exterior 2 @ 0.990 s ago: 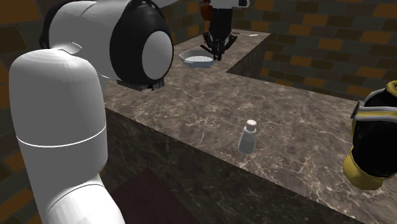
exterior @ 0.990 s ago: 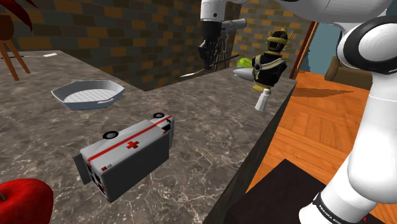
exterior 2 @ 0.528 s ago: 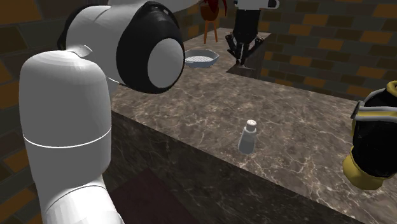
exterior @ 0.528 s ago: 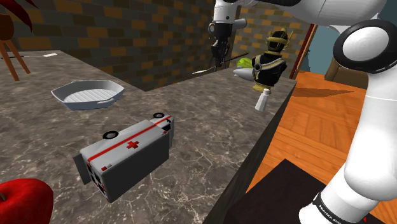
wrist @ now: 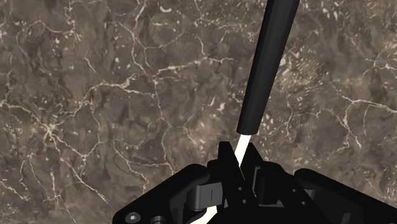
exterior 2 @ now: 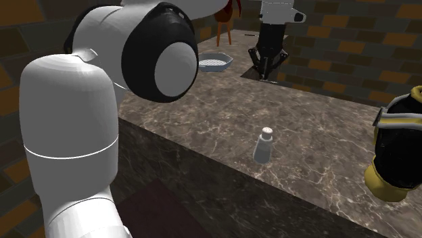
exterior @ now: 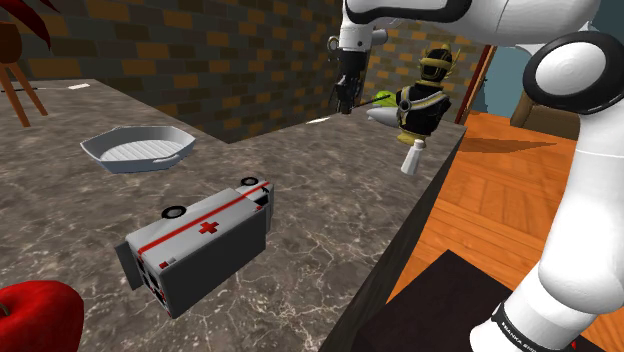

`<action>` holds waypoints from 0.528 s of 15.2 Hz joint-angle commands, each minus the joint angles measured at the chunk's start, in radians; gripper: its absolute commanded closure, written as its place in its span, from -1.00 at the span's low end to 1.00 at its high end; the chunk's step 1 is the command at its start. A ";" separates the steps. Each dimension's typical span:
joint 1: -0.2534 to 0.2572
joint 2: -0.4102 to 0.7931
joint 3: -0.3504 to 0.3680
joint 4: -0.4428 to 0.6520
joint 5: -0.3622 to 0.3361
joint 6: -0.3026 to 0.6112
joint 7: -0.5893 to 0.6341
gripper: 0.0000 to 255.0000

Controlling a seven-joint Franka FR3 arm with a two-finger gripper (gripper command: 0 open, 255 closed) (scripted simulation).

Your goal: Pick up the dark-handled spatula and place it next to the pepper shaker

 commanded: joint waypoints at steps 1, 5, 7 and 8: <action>-0.004 -0.018 0.000 -0.054 0.003 0.037 -0.001 1.00; -0.007 -0.033 -0.001 -0.130 0.006 0.097 -0.001 1.00; -0.009 -0.038 -0.001 -0.164 0.007 0.127 -0.001 1.00; -0.009 -0.041 -0.002 -0.181 0.007 0.141 -0.001 1.00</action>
